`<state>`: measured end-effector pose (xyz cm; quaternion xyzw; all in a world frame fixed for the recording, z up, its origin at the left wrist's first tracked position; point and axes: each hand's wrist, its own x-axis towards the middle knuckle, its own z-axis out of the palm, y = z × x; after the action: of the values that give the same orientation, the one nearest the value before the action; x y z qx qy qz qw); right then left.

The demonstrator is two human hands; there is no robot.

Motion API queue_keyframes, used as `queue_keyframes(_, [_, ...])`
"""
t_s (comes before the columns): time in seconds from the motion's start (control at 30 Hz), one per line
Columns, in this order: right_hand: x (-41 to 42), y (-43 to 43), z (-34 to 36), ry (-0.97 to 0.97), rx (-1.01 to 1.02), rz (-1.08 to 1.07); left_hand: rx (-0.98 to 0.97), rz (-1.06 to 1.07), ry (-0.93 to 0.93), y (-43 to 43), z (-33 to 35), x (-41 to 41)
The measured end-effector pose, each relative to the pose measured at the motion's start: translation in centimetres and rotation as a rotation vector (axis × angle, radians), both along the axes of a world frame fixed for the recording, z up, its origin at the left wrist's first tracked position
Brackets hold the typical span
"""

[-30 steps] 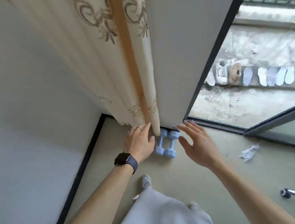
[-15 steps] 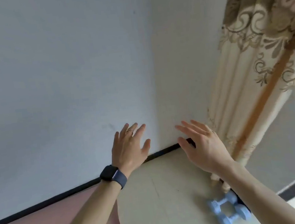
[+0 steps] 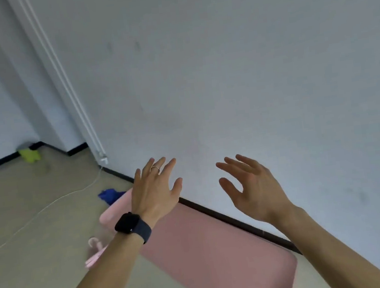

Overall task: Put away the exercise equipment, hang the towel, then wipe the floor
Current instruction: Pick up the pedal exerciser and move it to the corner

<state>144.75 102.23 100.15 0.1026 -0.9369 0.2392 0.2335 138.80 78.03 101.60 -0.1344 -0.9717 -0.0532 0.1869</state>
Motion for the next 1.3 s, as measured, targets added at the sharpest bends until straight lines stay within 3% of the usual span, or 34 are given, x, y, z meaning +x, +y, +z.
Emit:
queue_keyframes(0.2, [-9.4,-20.8,-0.3,-0.010,0.004,0.210,-0.039,0.241,0.001,-22.6,1.5,-3.6])
queue_keyframes(0.5, [-19.4,-41.7,-0.3,-0.053,0.032,0.422,0.038,0.504,-0.033,-44.0,0.3,-7.7])
queue_keyframes(0.93, [-40.0,-60.4,-9.1,-0.179,0.096,0.594,0.138,0.690,-0.228,-62.5,-10.3,-22.0])
queue_keyframes(1.3, [-52.4,-72.8,-18.9,-0.495,0.218,0.643,0.261,0.705,-0.472,-73.9,-19.9,-32.8])
